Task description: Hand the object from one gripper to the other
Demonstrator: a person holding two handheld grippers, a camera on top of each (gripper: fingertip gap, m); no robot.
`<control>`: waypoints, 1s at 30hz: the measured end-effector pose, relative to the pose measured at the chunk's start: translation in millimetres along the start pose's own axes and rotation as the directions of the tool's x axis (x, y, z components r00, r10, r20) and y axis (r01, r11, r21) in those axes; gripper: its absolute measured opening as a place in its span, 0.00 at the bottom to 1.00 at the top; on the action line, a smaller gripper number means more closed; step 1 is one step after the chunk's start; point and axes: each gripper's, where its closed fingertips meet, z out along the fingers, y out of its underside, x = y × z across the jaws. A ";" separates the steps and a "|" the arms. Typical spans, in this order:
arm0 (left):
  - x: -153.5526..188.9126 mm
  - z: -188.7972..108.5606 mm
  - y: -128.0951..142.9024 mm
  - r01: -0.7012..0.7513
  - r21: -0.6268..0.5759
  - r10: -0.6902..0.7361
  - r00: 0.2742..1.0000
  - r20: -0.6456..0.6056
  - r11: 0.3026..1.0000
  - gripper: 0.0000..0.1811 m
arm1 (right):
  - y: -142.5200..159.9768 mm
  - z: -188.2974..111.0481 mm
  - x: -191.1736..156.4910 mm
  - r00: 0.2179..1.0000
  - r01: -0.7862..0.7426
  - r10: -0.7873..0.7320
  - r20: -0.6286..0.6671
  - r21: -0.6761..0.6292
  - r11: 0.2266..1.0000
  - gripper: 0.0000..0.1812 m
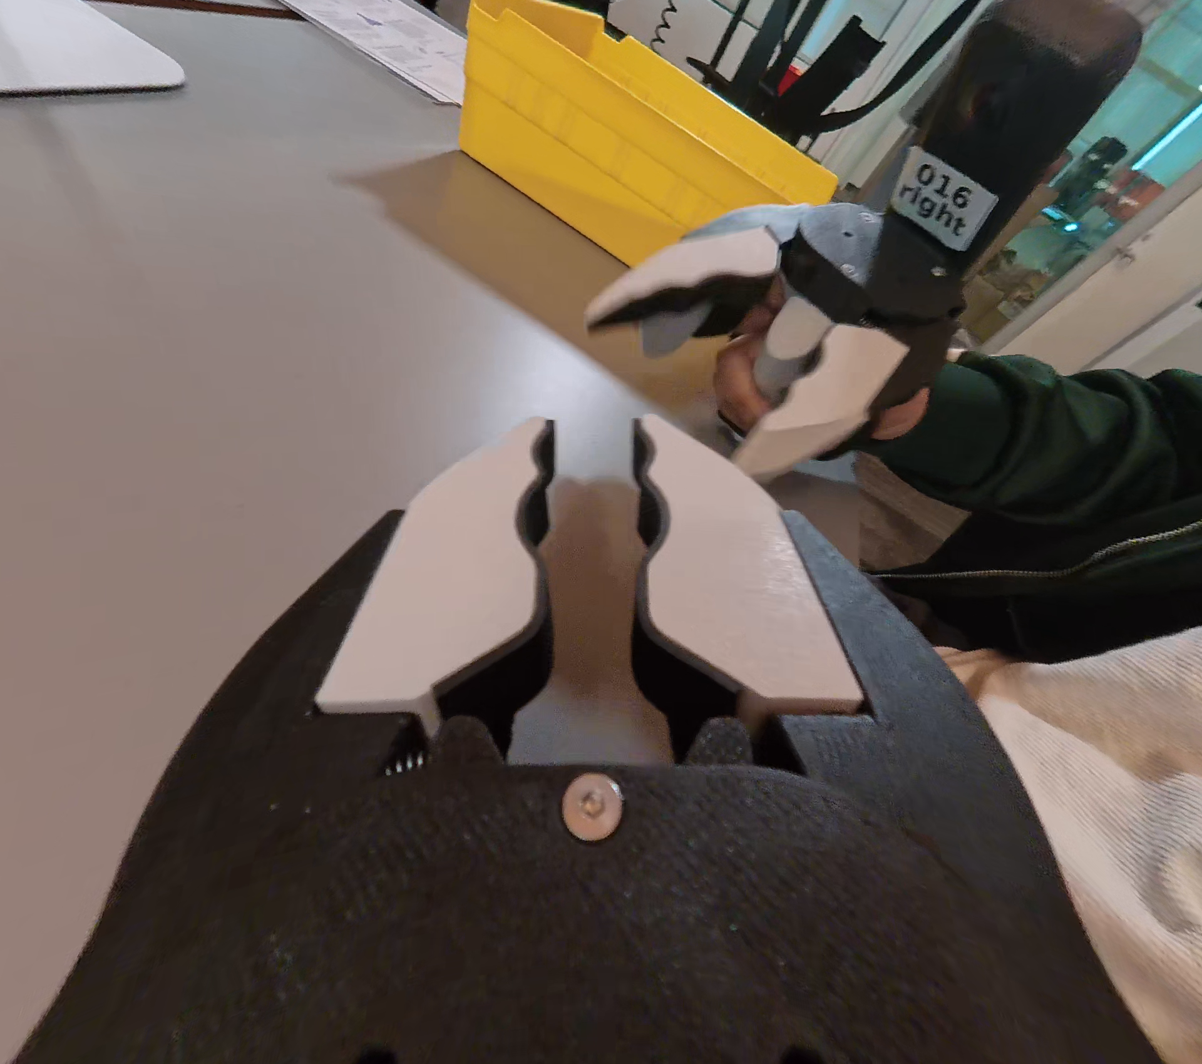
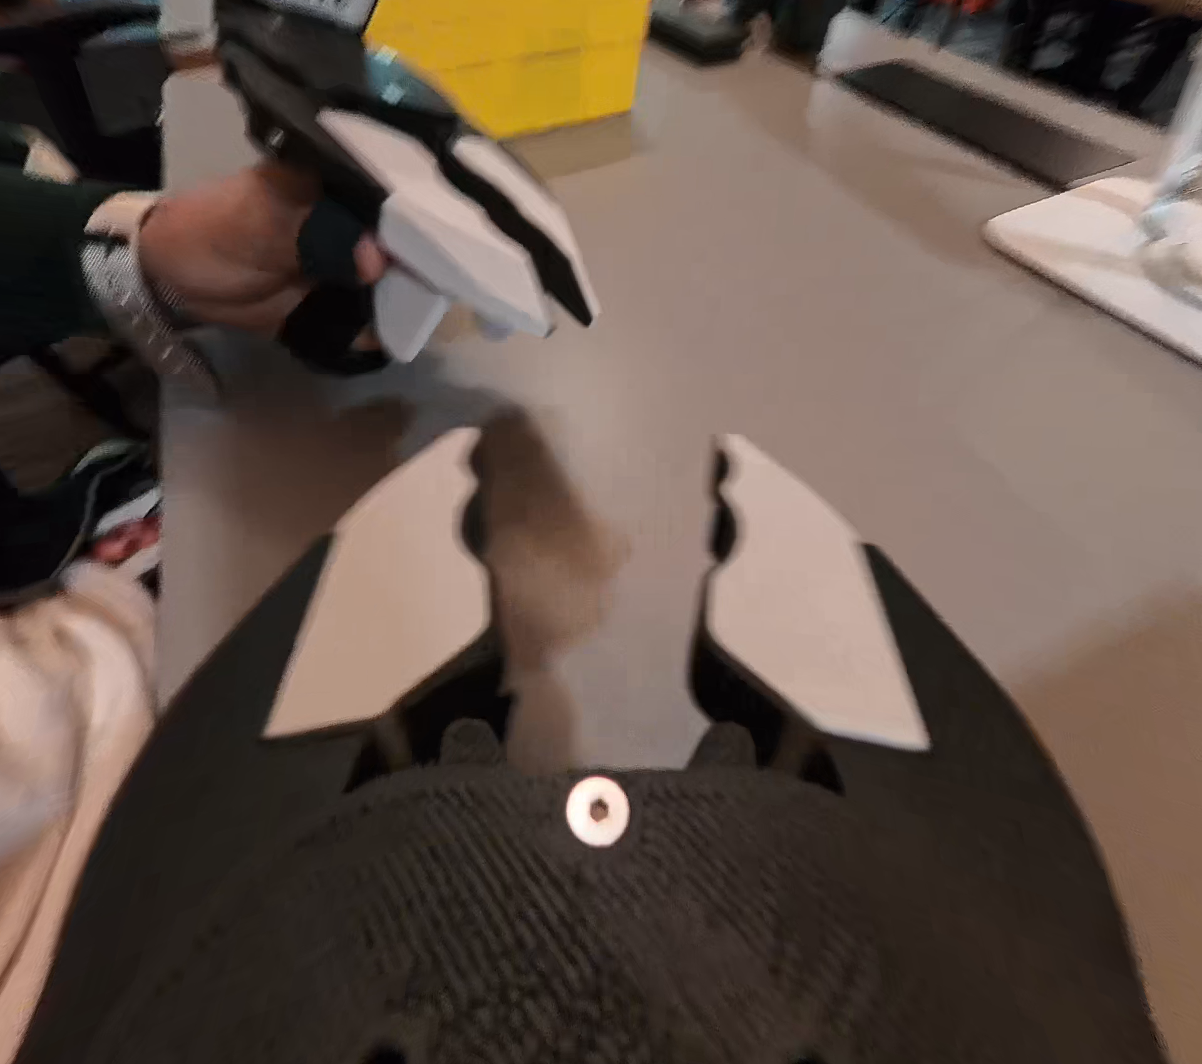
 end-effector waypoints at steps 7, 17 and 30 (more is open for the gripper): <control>-19.8 -56.5 -59.9 -0.114 0.130 0.095 0.985 0.144 0.985 0.24 | -11.1 -6.4 7.9 0.998 -0.037 0.041 -0.045 0.088 0.995 0.57; -141.9 -281.3 -101.6 -0.149 -0.545 0.440 0.774 0.455 0.825 0.16 | -8.5 -3.1 -3.0 0.999 -0.038 0.038 -0.001 0.076 0.996 0.47; -225.0 -365.4 43.9 0.225 -0.866 0.299 0.875 0.381 0.446 0.28 | -16.1 -5.0 3.1 0.999 -0.011 0.015 -0.042 0.088 0.996 0.43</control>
